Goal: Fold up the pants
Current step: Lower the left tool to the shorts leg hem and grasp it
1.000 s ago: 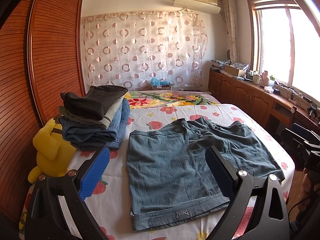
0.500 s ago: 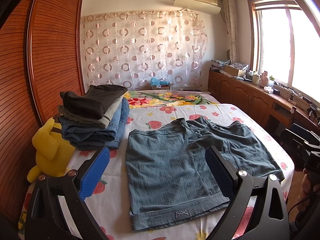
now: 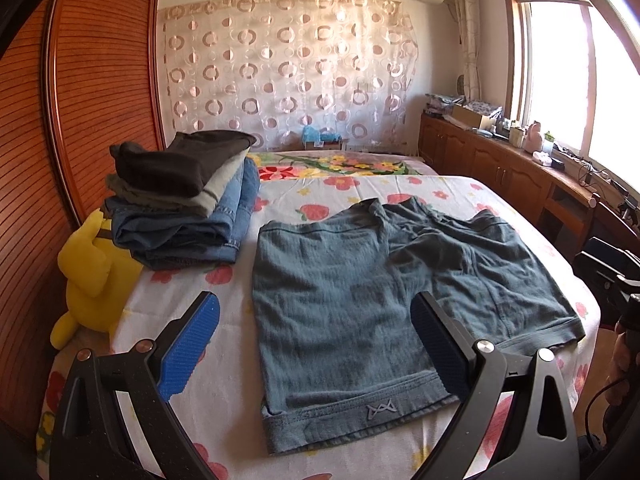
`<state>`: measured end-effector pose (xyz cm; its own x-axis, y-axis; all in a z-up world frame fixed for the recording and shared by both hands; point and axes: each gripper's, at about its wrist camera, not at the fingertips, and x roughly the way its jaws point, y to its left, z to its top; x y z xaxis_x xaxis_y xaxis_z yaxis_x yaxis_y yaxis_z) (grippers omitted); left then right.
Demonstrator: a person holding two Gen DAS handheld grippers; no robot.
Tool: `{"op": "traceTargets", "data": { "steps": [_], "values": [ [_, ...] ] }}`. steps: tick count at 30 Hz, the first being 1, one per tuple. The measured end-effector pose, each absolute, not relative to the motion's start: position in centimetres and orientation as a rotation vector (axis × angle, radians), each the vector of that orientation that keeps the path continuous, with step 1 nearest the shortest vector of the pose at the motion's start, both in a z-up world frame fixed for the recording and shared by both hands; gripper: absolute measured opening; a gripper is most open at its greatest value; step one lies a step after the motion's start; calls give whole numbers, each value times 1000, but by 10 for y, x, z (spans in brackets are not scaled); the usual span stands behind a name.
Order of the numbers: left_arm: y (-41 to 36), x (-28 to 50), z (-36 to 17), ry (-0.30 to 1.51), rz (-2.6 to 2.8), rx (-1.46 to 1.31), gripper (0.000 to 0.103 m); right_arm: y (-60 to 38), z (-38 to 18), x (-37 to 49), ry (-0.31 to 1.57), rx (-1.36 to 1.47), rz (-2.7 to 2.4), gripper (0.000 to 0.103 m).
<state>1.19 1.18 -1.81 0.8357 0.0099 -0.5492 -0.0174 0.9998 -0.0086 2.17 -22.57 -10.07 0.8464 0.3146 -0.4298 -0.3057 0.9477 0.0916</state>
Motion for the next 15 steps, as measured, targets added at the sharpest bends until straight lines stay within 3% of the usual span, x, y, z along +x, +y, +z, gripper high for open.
{"op": "traceTargets", "data": {
  "steps": [15],
  "values": [
    [32, 23, -52, 661, 25, -40, 97, -227, -120, 38, 602, -48, 294, 103]
  ]
}}
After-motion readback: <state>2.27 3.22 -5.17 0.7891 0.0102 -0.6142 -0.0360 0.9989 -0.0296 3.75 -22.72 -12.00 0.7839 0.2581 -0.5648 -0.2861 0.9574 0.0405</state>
